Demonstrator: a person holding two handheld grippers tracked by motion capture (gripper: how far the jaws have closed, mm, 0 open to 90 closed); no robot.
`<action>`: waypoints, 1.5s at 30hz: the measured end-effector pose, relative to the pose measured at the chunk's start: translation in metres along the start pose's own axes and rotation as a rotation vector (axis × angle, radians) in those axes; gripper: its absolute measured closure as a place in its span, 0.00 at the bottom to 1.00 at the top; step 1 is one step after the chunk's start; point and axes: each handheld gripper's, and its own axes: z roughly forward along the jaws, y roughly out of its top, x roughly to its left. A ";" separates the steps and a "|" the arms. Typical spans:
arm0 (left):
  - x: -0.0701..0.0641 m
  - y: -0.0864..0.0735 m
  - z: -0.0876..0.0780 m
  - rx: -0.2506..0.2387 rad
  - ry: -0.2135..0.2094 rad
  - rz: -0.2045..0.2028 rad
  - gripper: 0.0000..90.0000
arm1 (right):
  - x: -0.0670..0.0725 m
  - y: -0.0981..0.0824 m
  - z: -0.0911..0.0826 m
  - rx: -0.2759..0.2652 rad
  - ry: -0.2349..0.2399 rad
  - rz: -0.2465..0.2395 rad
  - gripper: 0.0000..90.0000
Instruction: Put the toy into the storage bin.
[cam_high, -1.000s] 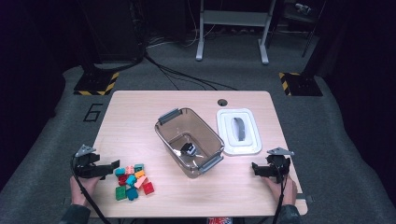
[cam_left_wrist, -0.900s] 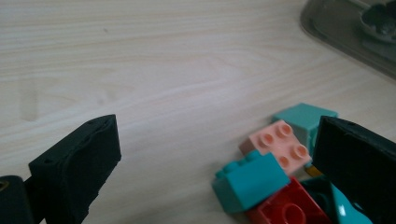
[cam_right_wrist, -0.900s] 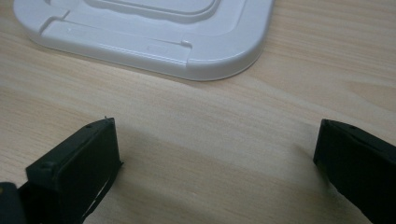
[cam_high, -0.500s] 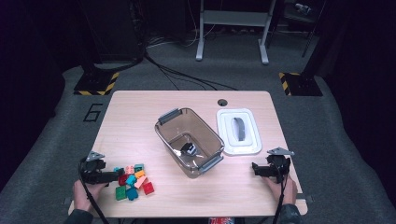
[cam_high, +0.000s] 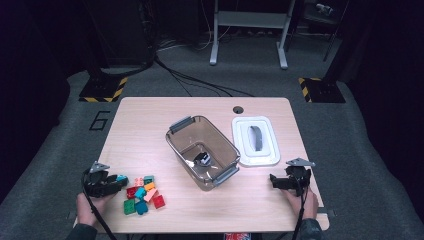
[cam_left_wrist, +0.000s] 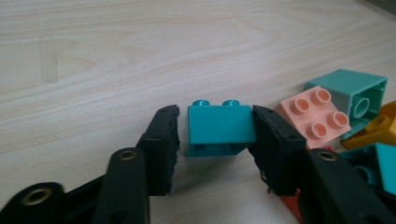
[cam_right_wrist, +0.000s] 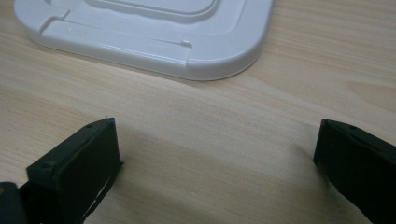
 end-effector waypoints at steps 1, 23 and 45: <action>0.000 0.000 0.000 0.004 0.001 -0.001 0.63 | 0.001 0.000 0.000 0.002 -0.001 0.006 0.00; -0.014 0.035 -0.009 -0.056 -0.038 0.078 0.66 | 0.006 -0.001 -0.001 0.000 -0.038 0.029 0.00; -0.053 0.108 -0.025 -0.103 -0.122 0.206 0.66 | 0.005 0.001 0.001 0.001 -0.017 0.016 0.00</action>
